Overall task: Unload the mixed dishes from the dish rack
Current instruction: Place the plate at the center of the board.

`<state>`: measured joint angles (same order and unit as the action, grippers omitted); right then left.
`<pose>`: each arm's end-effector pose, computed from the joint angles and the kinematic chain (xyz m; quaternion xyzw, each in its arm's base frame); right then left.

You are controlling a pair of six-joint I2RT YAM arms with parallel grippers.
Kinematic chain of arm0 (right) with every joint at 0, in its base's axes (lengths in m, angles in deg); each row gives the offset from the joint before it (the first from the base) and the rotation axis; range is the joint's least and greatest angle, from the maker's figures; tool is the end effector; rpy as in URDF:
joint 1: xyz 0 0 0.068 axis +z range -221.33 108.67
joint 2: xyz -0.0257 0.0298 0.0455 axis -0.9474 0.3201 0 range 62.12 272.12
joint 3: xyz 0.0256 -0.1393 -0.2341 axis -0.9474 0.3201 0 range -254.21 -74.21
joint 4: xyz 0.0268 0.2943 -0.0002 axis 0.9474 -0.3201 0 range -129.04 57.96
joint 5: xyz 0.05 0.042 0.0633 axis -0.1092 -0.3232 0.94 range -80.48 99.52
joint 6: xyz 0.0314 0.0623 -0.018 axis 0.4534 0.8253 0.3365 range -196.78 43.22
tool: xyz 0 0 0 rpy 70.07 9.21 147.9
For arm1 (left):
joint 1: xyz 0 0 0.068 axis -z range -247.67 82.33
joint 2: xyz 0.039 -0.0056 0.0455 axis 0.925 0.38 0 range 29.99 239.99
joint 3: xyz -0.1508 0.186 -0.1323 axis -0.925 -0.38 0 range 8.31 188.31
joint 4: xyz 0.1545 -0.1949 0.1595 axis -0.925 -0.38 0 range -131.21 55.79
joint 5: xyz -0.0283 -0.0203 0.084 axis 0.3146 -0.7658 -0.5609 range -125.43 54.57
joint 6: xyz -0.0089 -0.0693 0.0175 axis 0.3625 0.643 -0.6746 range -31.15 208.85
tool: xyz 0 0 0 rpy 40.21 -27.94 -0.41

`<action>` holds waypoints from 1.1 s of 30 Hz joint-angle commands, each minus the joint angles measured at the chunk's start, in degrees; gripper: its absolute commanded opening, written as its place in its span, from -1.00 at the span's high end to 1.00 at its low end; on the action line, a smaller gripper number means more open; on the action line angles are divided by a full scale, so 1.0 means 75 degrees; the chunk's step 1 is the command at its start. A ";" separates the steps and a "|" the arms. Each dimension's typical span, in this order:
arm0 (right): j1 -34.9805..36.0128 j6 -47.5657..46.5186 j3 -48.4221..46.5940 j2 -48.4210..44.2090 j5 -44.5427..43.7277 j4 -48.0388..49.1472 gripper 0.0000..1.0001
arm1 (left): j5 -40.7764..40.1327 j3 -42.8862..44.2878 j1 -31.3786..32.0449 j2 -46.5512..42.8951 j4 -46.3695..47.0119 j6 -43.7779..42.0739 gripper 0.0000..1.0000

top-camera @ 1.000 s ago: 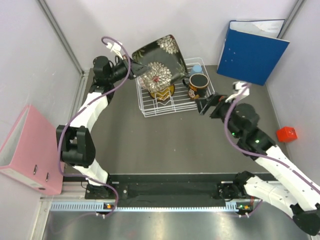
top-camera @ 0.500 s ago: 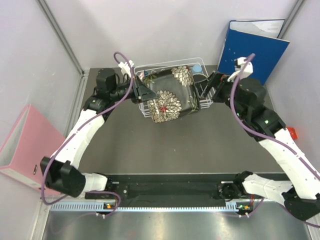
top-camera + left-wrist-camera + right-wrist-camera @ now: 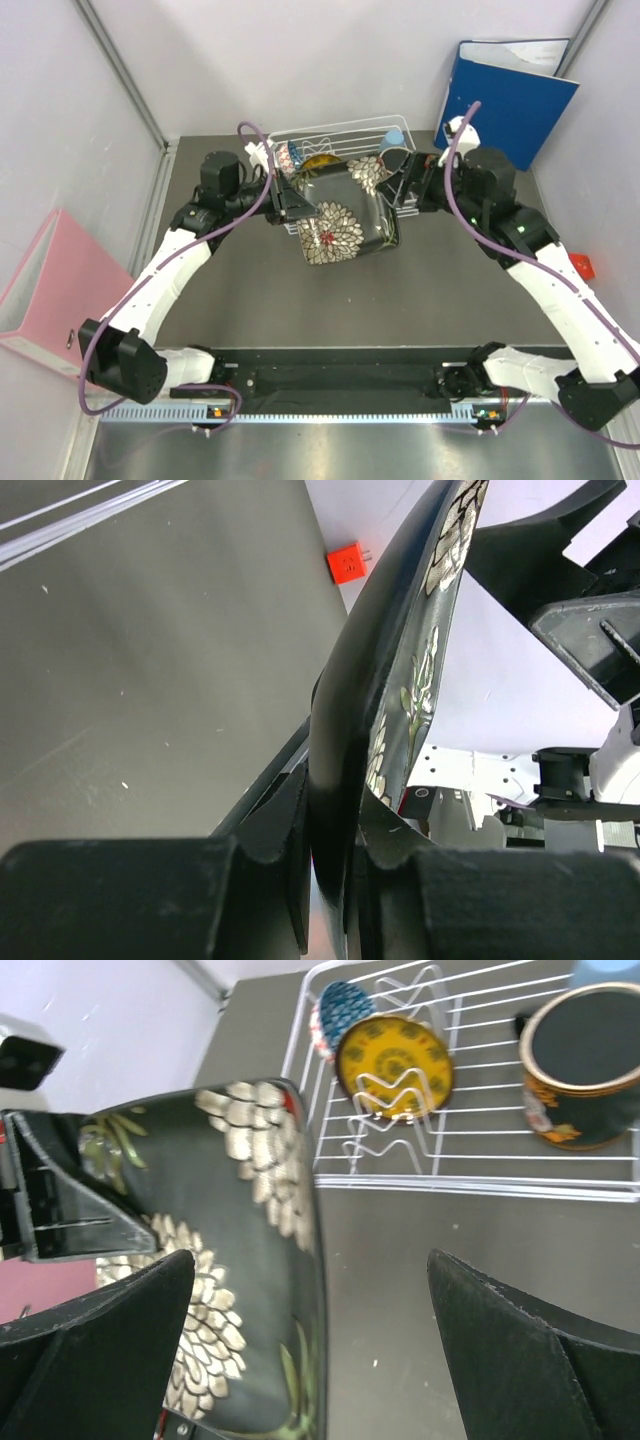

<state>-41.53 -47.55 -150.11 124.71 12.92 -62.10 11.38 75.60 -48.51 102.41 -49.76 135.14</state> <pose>0.2461 0.1450 0.4331 -0.0217 0.8021 0.3145 0.5072 0.3001 -0.1502 0.3599 0.0426 0.7868 -0.5570 0.2624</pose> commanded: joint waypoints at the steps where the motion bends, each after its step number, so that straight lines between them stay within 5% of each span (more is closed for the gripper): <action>1: -0.0048 -0.0019 -0.0404 0.0524 0.1010 0.0388 -0.99 | 0.0357 0.0134 0.0047 -0.0152 0.1089 0.0169 1.00; 10: -0.0036 -0.0101 0.0030 0.1146 0.1808 0.0821 -0.54 | 0.0603 -0.0041 0.0094 -0.0141 0.1510 0.0297 1.00; 17: -0.0060 -0.0031 0.0323 0.1171 0.2124 0.1266 0.58 | 0.0638 -0.0369 0.0094 -0.0223 0.1745 0.0450 1.00; 18: -0.0060 -0.0031 0.0416 0.1182 0.2195 0.1324 0.92 | 0.0661 -0.0416 0.0094 -0.0234 0.1780 0.0462 1.00; 21: -0.0060 0.0063 0.0650 0.1136 0.2394 0.1559 1.00 | 0.0661 -0.0487 0.0094 -0.0305 0.1804 0.0427 0.99; 22: -0.0048 0.0098 0.0732 0.1066 0.2452 0.1664 1.00 | 0.0673 -0.0510 0.0094 -0.0340 0.1804 0.0427 0.87; 23: -0.0048 0.0203 0.0837 0.1007 0.2453 0.1758 1.00 | 0.0673 -0.0522 0.0094 -0.0375 0.1827 0.0404 0.49; 26: -0.0060 0.0297 0.1107 0.0738 0.2254 0.1864 1.00 | 0.0533 -0.0476 0.0094 -0.0550 0.1770 0.0263 -0.11; 28: -0.0048 0.0367 0.1237 0.0516 0.2231 0.1852 1.00 | 0.0381 -0.0371 0.0082 -0.0644 0.1606 0.0134 -0.35; 29: -0.0048 0.0414 0.1283 0.0456 0.2254 0.1852 1.00 | 0.0160 -0.0242 0.0082 -0.0656 0.1431 -0.0040 -0.73; 31: -0.0060 0.0450 0.1389 0.0234 0.2301 0.1794 1.00 | -0.0017 -0.0136 0.0082 -0.0691 0.1067 -0.0170 -0.98; 33: -0.0060 0.0567 0.1471 -0.0011 0.2347 0.1724 1.00 | -0.0392 -0.0077 0.0071 -0.0715 0.0891 -0.0241 -0.98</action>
<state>-42.30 -43.57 -139.36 129.78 30.25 -50.37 11.90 70.46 -47.79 100.79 -45.94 135.31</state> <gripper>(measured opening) 0.067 0.977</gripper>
